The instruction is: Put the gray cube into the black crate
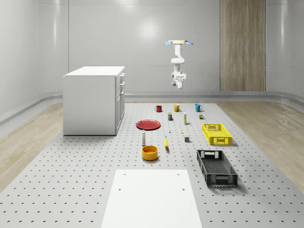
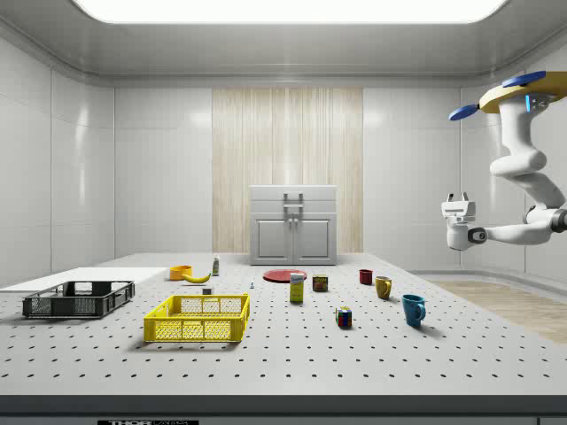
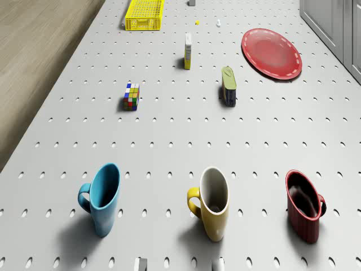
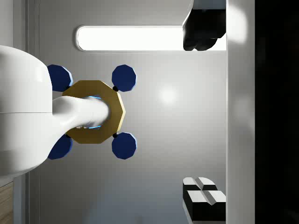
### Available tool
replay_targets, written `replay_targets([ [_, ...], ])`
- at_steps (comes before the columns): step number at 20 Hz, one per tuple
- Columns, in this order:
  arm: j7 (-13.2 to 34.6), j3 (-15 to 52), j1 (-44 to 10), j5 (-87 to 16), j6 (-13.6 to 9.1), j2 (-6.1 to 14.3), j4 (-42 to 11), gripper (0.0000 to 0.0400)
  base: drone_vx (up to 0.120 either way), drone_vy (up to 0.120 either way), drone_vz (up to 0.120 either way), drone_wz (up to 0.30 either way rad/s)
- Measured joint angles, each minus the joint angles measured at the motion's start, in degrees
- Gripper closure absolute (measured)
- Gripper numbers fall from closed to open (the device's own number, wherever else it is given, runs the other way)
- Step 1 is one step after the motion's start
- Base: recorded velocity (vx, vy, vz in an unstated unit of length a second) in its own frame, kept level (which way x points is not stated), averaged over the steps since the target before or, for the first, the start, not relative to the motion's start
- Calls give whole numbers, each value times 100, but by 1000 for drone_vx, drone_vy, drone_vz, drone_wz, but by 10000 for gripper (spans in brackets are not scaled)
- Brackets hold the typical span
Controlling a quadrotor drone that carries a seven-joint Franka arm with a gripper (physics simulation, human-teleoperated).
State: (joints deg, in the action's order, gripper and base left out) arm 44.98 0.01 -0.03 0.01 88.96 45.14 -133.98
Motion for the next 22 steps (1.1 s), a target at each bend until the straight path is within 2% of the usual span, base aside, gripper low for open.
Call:
replay_targets([
  [6,-9,8,-16,6,-561,-145,733,0,0,0,0,0],
  [11,-12,14,-24,9,-883,-340,1273,0,0,0,0,0],
  [16,-15,17,-30,11,-1041,-450,1563,0,0,0,0,0],
  [22,-17,21,-36,13,-1092,-488,1678,0,0,0,0,0],
])
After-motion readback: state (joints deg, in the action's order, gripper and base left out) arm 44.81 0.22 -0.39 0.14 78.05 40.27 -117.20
